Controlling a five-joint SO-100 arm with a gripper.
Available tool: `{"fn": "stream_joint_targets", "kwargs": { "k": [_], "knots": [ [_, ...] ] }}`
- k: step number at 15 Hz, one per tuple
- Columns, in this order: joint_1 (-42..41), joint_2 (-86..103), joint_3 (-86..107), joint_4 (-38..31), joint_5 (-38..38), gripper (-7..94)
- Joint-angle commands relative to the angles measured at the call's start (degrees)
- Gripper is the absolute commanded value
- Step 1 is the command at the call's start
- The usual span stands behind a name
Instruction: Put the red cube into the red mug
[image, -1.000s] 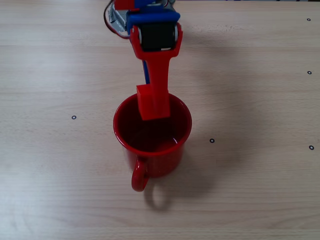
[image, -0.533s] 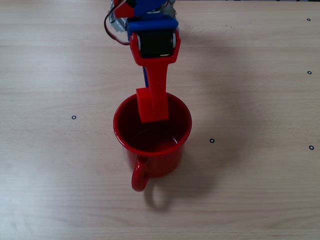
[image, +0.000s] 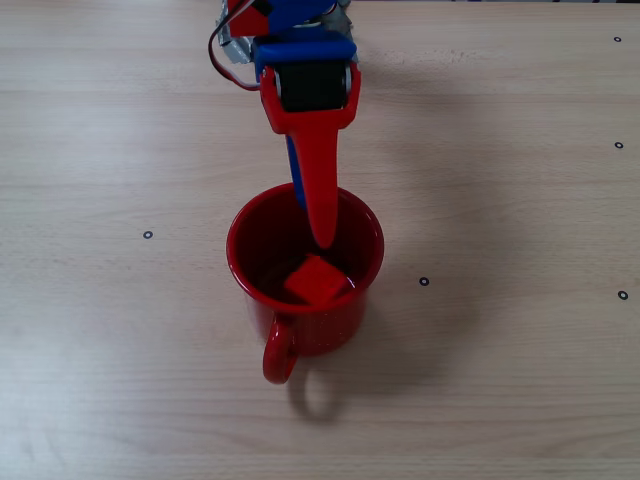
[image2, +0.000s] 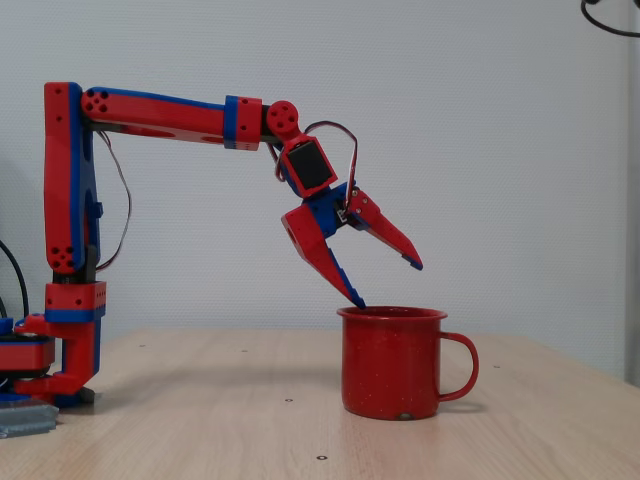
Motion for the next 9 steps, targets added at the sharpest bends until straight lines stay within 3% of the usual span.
{"fn": "stream_joint_targets", "kwargs": {
  "k": [1,4,6,9],
  "knots": [
    [-0.26,3.16,-1.05,0.0,-0.7,32],
    [0.0,3.96,-1.49,0.26,-0.62,27],
    [0.26,4.48,-3.08,0.53,-0.62,1],
    [0.79,5.1,-5.71,1.41,0.88,0]
  ]
}}
